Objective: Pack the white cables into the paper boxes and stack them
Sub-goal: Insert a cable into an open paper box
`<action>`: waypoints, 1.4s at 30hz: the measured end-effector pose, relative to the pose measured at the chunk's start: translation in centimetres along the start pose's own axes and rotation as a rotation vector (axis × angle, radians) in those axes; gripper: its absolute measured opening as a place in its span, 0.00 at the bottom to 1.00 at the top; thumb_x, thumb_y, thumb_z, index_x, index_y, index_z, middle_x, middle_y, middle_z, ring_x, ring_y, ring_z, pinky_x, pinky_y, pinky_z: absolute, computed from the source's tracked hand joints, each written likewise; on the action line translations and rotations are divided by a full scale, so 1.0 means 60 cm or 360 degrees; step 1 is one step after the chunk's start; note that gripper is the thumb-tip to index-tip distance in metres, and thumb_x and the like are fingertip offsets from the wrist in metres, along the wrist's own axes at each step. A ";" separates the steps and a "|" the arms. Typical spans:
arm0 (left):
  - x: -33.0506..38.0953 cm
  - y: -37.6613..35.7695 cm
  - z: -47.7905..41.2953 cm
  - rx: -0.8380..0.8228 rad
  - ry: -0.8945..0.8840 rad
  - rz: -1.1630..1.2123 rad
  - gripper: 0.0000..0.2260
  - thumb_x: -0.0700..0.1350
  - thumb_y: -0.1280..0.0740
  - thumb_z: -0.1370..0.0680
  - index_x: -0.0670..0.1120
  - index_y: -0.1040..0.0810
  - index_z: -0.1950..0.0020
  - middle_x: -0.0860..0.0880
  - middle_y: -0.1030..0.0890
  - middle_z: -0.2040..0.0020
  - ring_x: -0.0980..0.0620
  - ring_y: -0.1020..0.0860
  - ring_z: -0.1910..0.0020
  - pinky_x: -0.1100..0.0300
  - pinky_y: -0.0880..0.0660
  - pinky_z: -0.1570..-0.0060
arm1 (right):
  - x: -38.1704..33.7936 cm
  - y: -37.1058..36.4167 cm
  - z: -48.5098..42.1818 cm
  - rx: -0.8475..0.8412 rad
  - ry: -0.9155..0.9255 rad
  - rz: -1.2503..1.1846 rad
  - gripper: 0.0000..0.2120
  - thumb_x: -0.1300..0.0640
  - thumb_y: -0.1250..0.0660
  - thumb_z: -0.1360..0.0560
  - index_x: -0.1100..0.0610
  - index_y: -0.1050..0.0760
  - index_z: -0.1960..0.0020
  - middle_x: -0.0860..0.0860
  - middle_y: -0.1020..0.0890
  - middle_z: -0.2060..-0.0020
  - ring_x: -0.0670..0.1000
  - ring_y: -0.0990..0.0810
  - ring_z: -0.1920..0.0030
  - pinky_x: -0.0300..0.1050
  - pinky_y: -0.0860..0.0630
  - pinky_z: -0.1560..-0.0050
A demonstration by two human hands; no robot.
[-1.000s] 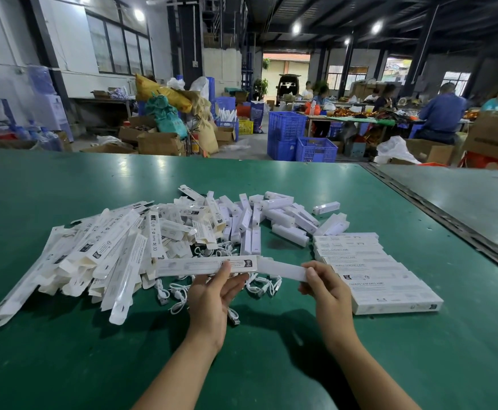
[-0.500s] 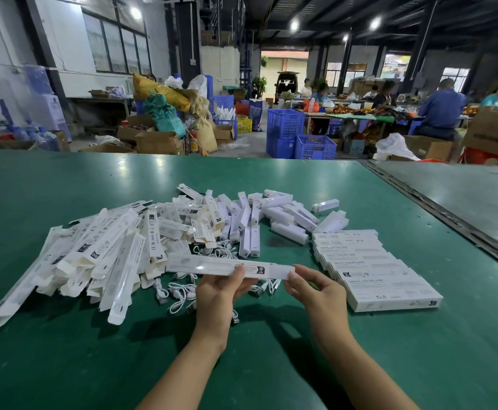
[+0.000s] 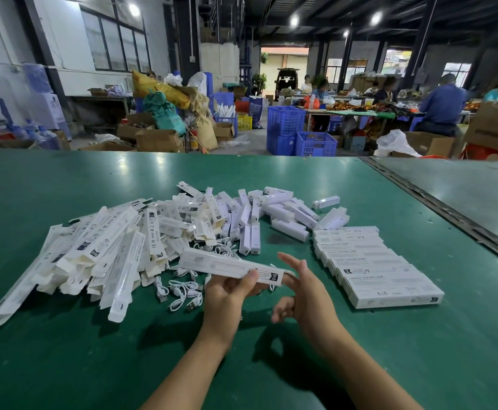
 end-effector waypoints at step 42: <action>-0.002 0.036 -0.009 0.0471 0.0116 0.0081 0.05 0.39 0.31 0.21 0.40 0.22 0.47 0.42 0.14 0.52 0.42 0.14 0.56 0.53 0.19 0.53 | 0.004 0.046 -0.040 0.0258 0.0427 0.2306 0.15 0.59 0.35 0.22 0.46 0.25 0.37 0.42 0.19 0.45 0.48 0.27 0.39 0.45 0.29 0.46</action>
Point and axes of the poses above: each hand's wrist, its own z-axis away from the middle knuckle, its own y-axis out of the back of the hand, x = y × z, the point moved 5 cm from there along -z, towards the middle knuckle
